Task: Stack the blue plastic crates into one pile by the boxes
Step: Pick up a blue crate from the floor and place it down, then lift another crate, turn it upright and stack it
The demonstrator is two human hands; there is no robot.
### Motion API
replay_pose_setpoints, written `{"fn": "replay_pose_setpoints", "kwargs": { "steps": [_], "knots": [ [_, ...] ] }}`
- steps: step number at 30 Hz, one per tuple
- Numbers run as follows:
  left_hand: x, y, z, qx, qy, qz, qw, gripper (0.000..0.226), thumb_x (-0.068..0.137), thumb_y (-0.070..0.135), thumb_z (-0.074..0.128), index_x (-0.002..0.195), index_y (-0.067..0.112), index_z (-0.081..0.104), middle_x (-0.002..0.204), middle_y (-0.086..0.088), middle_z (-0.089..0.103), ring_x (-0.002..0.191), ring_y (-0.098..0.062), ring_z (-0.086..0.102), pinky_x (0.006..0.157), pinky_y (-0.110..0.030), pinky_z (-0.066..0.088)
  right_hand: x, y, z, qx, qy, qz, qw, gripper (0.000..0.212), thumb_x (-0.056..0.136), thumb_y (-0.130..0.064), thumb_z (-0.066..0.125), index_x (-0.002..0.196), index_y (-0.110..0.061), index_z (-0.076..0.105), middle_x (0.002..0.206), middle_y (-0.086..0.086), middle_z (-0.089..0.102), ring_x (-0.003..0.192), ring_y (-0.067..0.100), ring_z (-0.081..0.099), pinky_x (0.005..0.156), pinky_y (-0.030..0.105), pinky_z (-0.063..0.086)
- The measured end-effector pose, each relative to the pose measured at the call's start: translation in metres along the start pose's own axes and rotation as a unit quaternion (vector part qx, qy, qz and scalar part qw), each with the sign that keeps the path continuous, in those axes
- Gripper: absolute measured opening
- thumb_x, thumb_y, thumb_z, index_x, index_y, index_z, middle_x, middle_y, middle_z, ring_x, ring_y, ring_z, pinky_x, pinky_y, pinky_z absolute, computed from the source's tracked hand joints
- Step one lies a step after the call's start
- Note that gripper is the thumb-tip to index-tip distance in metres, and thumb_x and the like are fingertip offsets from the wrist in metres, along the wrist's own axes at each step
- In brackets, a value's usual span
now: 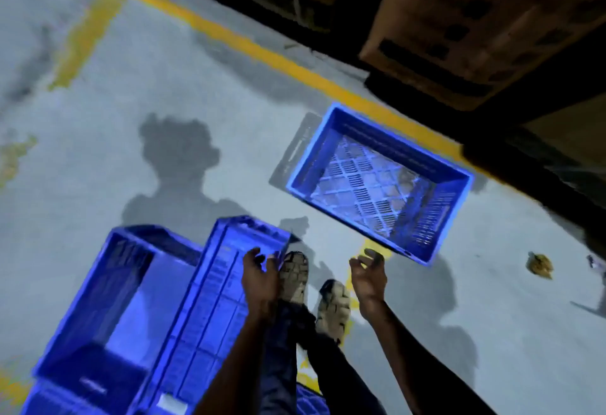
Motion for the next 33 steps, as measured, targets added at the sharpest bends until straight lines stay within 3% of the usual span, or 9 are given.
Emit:
{"fn": "replay_pose_setpoints", "kwargs": {
  "steps": [2, 5, 8, 14, 20, 23, 26, 29, 33],
  "knots": [
    [-0.006, -0.03, -0.022, -0.01, 0.046, -0.021, 0.999, 0.052, 0.083, 0.039, 0.055, 0.123, 0.006, 0.053, 0.116, -0.018, 0.062, 0.107, -0.034, 0.061, 0.094, -0.046, 0.049, -0.008, 0.015, 0.016, -0.026, -0.042, -0.039, 0.998, 0.038, 0.08, -0.017, 0.071, 0.115, -0.011, 0.058, 0.11, 0.015, 0.069, 0.087, 0.029, 0.065, 0.079, 0.035, 0.048],
    [-0.009, -0.073, -0.048, -0.026, 0.098, -0.052, 0.994, 0.051, 0.085, 0.036, 0.058, 0.125, 0.006, 0.052, 0.117, -0.019, 0.063, 0.106, -0.035, 0.061, 0.091, -0.043, 0.047, 0.008, 0.055, 0.036, -0.089, -0.081, -0.115, 0.986, 0.014, 0.074, -0.042, 0.062, 0.087, -0.044, 0.067, 0.114, 0.003, 0.068, 0.09, 0.036, 0.071, 0.08, 0.053, 0.056],
    [-0.003, -0.106, -0.072, -0.031, 0.148, -0.073, 0.986, 0.039, 0.093, 0.019, 0.063, 0.127, 0.004, 0.052, 0.123, -0.02, 0.062, 0.112, -0.036, 0.06, 0.095, -0.043, 0.046, -0.006, 0.042, 0.048, -0.157, -0.126, -0.175, 0.964, 0.024, 0.073, -0.035, 0.058, 0.073, -0.059, 0.064, 0.116, 0.006, 0.068, 0.086, 0.033, 0.072, 0.076, 0.054, 0.057],
    [0.021, -0.157, -0.127, 0.046, 0.198, -0.056, 0.978, 0.05, 0.09, 0.019, 0.063, 0.133, -0.002, 0.05, 0.132, -0.026, 0.055, 0.124, -0.04, 0.052, 0.105, -0.049, 0.042, -0.034, 0.041, 0.084, -0.192, -0.182, -0.149, 0.953, 0.024, 0.088, -0.017, 0.06, 0.111, -0.022, 0.059, 0.086, -0.002, 0.072, 0.083, 0.031, 0.071, 0.076, 0.049, 0.056],
    [0.057, -0.195, -0.175, 0.21, 0.081, -0.082, 0.971, 0.073, 0.086, 0.045, 0.069, 0.144, 0.012, 0.04, 0.145, -0.017, 0.047, 0.135, -0.037, 0.041, 0.103, -0.052, 0.036, -0.064, 0.056, 0.117, -0.206, -0.207, -0.168, 0.942, 0.022, 0.094, -0.014, 0.059, 0.116, -0.018, 0.056, 0.086, -0.002, 0.068, 0.085, 0.03, 0.07, 0.074, 0.044, 0.055],
    [0.071, -0.211, -0.187, 0.24, -0.017, -0.102, 0.965, 0.072, 0.087, 0.055, 0.063, 0.143, 0.017, 0.04, 0.141, -0.013, 0.051, 0.131, -0.034, 0.046, 0.101, -0.047, 0.03, -0.077, 0.066, 0.135, -0.219, -0.212, -0.189, 0.933, 0.023, 0.094, -0.013, 0.059, 0.115, -0.02, 0.057, 0.088, 0.001, 0.07, 0.084, 0.029, 0.071, 0.075, 0.045, 0.056],
    [0.078, -0.218, -0.19, 0.251, -0.038, -0.085, 0.963, 0.064, 0.093, 0.056, 0.055, 0.141, 0.016, 0.042, 0.133, -0.013, 0.054, 0.122, -0.034, 0.051, 0.101, -0.047, 0.03, -0.085, 0.076, 0.149, -0.225, -0.221, -0.213, 0.925, 0.023, 0.093, -0.016, 0.062, 0.115, -0.022, 0.058, 0.084, -0.002, 0.07, 0.083, 0.028, 0.071, 0.078, 0.049, 0.056],
    [0.08, -0.22, -0.191, 0.293, -0.049, -0.066, 0.952, 0.055, 0.093, 0.058, 0.051, 0.121, 0.011, 0.049, 0.111, -0.016, 0.059, 0.104, -0.034, 0.056, 0.093, -0.045, 0.037, -0.092, 0.076, 0.156, -0.218, -0.227, -0.215, 0.925, 0.024, 0.093, -0.021, 0.063, 0.116, -0.023, 0.058, 0.089, 0.0, 0.072, 0.085, 0.027, 0.071, 0.083, 0.054, 0.057],
    [0.056, -0.209, -0.18, 0.281, -0.166, -0.016, 0.945, 0.047, 0.092, 0.053, 0.056, 0.094, 0.008, 0.041, 0.094, -0.019, 0.052, 0.083, -0.031, 0.052, 0.068, -0.037, 0.035, -0.115, 0.061, 0.15, -0.184, -0.219, -0.215, 0.934, 0.021, 0.097, -0.014, 0.058, 0.118, -0.017, 0.054, 0.101, 0.014, 0.07, 0.083, 0.029, 0.07, 0.081, 0.048, 0.056]
  ]
}}
Point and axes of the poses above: each hand's wrist, its own x-axis towards the middle knuckle, its own z-axis out of the palm, y = z × x, the point moved 1 cm from there along x, towards the middle knuckle
